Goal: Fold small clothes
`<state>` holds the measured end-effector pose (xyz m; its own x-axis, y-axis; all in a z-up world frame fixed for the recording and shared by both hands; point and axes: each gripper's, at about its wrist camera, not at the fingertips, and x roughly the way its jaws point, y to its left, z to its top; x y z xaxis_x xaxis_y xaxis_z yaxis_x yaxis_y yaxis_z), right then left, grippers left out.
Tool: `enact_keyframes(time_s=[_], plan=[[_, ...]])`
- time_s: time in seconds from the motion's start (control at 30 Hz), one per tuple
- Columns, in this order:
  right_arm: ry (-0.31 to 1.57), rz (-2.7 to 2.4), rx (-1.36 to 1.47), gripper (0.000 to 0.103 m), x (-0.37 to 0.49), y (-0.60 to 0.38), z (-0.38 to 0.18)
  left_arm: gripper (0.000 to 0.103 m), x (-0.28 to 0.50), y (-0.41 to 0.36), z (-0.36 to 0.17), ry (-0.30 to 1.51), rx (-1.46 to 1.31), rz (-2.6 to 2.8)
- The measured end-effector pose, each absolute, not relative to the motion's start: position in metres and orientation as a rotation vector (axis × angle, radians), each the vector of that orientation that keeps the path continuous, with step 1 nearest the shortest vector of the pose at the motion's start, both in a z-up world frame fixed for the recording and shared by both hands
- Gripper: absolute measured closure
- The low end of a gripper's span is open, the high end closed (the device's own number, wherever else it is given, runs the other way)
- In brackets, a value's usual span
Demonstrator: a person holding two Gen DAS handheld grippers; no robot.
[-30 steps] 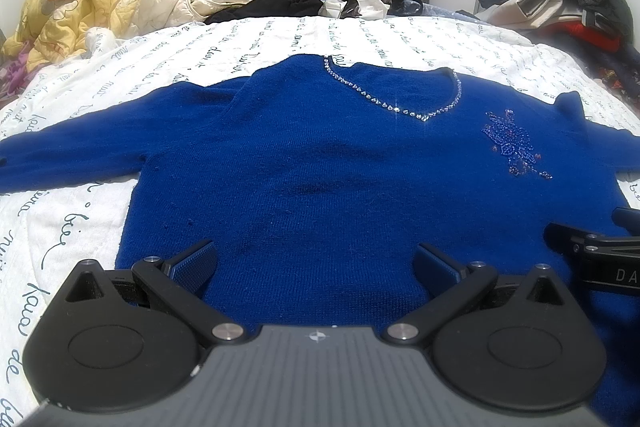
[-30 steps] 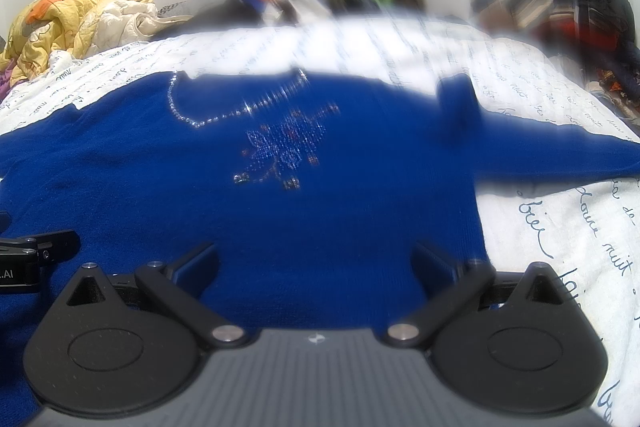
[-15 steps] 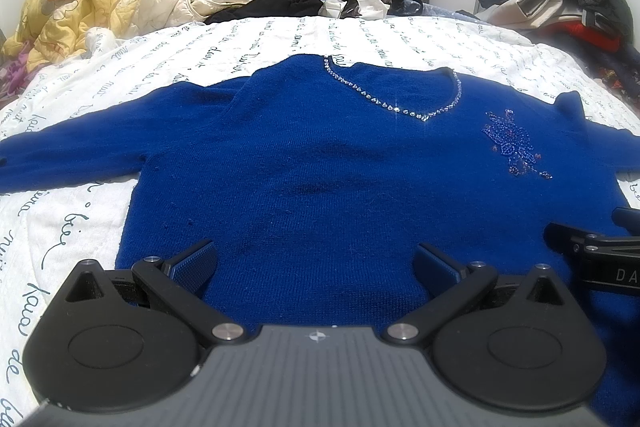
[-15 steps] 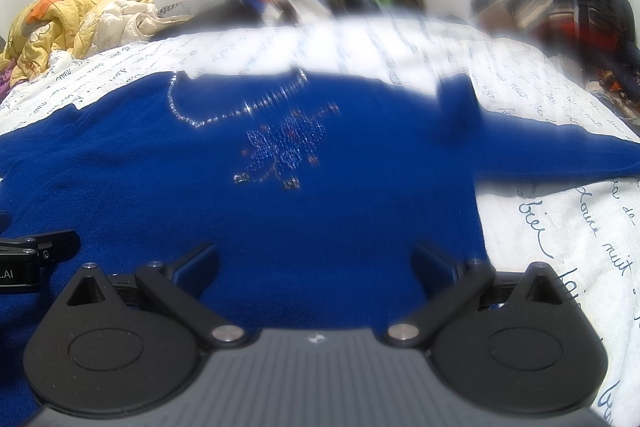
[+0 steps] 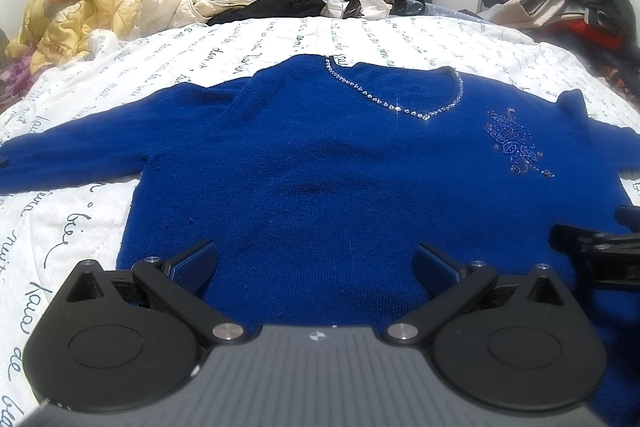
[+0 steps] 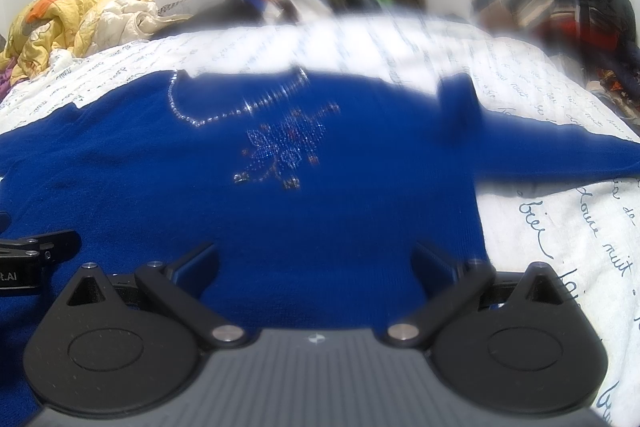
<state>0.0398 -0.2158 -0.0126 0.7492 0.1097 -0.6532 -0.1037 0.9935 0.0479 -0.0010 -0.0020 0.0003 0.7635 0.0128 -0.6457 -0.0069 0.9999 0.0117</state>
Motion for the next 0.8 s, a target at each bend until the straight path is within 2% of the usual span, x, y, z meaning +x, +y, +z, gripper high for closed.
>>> enact_keyframes(time_s=[0.2, 0.43, 0.53, 0.6, 0.67, 0.73, 0.8], plan=[[0.619, 0.235, 0.590, 0.000, 0.045, -0.347, 0.012, 0.000, -0.001, -0.001, 0.000, 0.702, 0.006, 0.005], [0.411, -0.206, 1.005, 0.002, 0.055, -0.569, -0.001, 0.000, -0.001, -0.001, 0.000, 0.701, 0.006, 0.005], [0.397, -0.335, 1.093, 0.027, 0.066, -0.629, -0.015, 0.000, -0.001, -0.001, 0.000, 0.702, 0.006, 0.005], [0.418, -0.363, 1.133, 0.030, 0.079, -0.647, -0.026, 0.000, -0.001, -0.001, 0.000, 0.701, 0.006, 0.005], [0.418, -0.356, 1.146, 0.038, 0.091, -0.649, -0.038, 0.000, -0.001, -0.001, 0.000, 0.702, 0.007, 0.005], [0.416, -0.343, 1.127, 0.039, 0.101, -0.648, -0.039, 0.000, -0.001, -0.001, 0.000, 0.702, 0.007, 0.005], [0.438, -0.338, 1.096, 0.057, 0.107, -0.646, -0.039, 0.000, -0.001, -0.001, 0.000, 0.702, 0.006, 0.005]])
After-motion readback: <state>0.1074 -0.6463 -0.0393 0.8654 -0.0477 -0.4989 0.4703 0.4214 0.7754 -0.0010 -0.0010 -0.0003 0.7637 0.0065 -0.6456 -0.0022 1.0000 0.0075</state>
